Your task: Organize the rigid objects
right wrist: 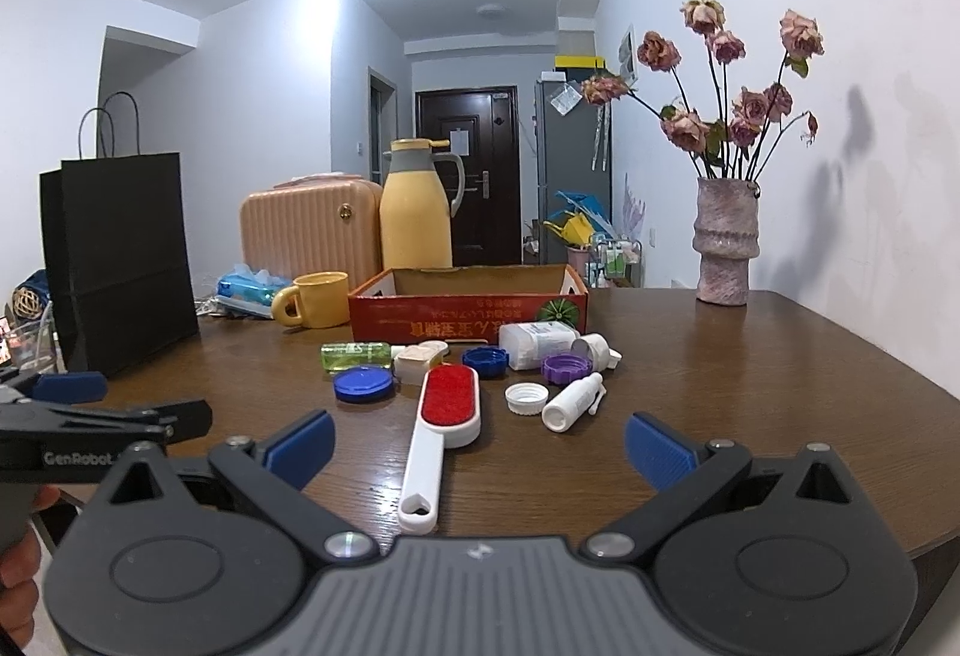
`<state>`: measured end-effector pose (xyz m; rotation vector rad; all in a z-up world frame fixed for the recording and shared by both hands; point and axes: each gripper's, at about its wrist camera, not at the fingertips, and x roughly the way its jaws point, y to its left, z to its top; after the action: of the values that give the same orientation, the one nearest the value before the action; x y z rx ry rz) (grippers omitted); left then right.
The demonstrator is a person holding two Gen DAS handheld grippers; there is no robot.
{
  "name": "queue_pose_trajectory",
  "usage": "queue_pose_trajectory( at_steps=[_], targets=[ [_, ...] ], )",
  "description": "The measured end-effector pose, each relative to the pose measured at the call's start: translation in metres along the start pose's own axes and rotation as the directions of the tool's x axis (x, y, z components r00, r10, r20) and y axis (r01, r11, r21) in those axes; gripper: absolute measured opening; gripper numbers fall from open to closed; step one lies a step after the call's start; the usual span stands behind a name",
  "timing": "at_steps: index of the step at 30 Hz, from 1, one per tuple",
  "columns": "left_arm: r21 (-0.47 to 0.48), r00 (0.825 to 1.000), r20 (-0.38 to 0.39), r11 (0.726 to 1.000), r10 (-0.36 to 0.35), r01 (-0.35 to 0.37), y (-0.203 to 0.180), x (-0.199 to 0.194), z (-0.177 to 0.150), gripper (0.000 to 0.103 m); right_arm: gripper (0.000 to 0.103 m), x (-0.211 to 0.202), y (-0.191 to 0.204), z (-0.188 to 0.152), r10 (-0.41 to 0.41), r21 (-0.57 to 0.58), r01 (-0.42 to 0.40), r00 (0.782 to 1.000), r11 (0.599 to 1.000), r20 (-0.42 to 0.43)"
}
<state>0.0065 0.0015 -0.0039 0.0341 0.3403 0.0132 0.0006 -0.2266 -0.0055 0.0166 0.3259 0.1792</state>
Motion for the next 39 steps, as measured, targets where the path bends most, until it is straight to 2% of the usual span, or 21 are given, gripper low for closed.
queue_pose_trajectory(
  at_steps=[39],
  targets=[
    [-0.044,0.989,-0.149,0.999,-0.007,0.001,0.018,0.147,0.028,0.103,0.103,0.148,-0.007,0.02,0.012,0.025,-0.008,0.985,1.0,-0.172]
  ],
)
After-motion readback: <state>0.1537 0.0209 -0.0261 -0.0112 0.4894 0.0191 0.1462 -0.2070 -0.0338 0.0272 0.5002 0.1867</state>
